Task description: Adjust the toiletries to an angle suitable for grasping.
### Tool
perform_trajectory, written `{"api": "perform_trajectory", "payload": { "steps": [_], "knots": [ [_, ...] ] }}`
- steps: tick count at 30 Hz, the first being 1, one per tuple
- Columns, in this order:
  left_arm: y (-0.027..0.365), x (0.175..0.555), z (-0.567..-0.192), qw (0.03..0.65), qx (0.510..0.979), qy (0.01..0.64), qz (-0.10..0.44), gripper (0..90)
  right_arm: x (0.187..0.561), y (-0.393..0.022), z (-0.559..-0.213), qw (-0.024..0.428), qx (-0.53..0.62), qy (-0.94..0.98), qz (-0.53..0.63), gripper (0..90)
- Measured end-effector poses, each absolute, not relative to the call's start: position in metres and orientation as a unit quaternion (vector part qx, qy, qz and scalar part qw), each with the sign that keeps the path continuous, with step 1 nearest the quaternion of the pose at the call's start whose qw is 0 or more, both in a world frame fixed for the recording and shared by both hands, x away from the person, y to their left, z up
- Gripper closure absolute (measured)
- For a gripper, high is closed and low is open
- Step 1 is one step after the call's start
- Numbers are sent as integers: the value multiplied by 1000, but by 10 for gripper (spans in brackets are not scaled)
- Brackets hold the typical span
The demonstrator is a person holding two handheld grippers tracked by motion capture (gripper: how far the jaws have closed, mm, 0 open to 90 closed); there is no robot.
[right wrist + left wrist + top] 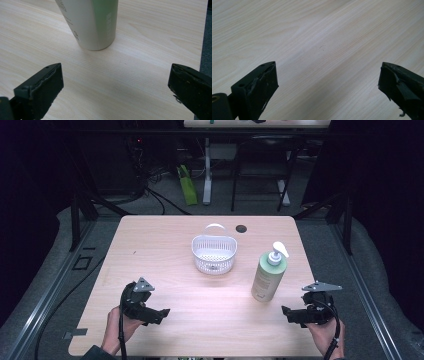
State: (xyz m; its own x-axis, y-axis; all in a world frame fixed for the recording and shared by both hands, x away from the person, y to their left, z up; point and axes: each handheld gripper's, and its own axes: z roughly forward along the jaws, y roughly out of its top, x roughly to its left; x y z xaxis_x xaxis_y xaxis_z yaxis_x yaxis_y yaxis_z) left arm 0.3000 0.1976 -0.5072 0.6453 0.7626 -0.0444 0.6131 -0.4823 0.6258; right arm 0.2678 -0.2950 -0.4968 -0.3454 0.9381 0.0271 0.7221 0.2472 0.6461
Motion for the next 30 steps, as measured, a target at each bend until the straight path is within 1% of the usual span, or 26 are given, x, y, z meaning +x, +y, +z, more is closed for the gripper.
{"api": "perform_trajectory", "payload": {
  "steps": [20,30],
  "knots": [
    [198,300,-507,313,852,404,117,18,271,-288,-497,181,526,776,298,0],
    [195,300,-508,313,852,403,117,15,276,-280,-493,192,505,781,314,0]
  ]
}}
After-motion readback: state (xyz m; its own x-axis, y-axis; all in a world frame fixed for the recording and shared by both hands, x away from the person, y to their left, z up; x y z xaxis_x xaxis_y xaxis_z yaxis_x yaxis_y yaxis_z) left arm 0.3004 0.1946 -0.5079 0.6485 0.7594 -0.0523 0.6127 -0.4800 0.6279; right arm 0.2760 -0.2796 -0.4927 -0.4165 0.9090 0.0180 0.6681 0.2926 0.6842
